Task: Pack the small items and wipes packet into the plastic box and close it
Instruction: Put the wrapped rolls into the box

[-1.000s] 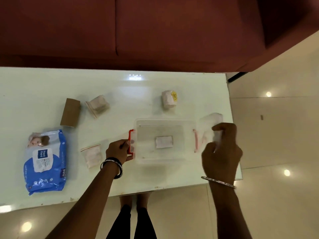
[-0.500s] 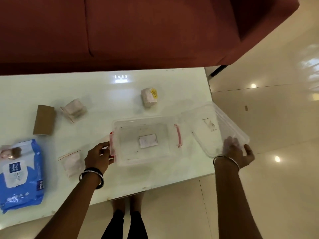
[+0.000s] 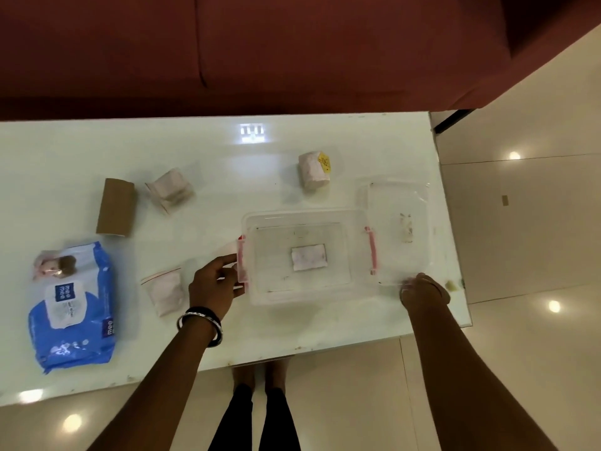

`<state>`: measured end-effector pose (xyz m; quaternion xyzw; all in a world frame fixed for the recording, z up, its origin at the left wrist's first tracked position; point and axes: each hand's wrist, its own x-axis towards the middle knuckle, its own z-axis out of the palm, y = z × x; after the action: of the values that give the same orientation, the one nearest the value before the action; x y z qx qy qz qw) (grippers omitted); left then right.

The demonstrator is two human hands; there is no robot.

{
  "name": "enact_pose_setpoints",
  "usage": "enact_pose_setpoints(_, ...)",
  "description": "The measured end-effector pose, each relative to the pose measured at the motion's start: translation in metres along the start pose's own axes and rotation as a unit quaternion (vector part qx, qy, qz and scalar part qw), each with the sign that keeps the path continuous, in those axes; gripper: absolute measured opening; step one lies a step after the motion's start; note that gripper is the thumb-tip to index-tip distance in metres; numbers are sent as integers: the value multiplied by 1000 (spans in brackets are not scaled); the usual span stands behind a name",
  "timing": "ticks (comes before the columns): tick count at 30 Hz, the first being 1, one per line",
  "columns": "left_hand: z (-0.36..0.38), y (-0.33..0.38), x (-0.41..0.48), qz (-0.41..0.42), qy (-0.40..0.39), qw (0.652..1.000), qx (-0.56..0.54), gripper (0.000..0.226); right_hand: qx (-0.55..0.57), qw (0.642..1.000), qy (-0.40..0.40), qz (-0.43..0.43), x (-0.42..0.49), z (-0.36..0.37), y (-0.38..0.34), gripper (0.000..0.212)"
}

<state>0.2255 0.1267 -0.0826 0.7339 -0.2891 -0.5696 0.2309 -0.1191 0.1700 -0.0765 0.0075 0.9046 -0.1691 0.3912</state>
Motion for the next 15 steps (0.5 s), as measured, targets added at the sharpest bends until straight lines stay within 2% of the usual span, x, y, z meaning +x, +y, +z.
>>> enact_pose_setpoints(1,0,1,-1,4,-1,1000,-3,26,-123,992,14,-1,1,4,-2,36)
enact_pose_setpoints(2,-1,1,-2,5,3,1000,-4,25,-185,982,31,-14,3,3,0,43)
enact_pose_setpoints(3,-3,2,-3,6,6,1000,-7,24,-107,994,29,9,8,0,-4,45)
enact_pose_setpoints(4,-6,4,-5,6,9,1000,-8,22,22,999,40,25,5,0,-6,44)
enact_pose_setpoints(5,-9,5,-6,7,12,1000,-12,21,79,995,56,38,5,-1,-5,43)
enact_pose_setpoints(8,-18,7,-7,10,50,999,-9,23,90,977,180,72,-15,3,-20,48)
enact_pose_setpoints(9,-21,6,-5,11,70,997,-2,23,96,971,216,36,-24,8,-28,49)
enact_pose_setpoints(11,-26,7,-2,16,100,995,25,23,99,958,246,-110,-41,22,-40,43)
enact_pose_setpoints(13,-30,8,4,37,106,990,81,23,51,936,227,-264,-56,39,-49,32)
enact_pose_setpoints(15,-30,11,9,80,76,981,161,39,19,896,207,-392,-67,54,-61,26)
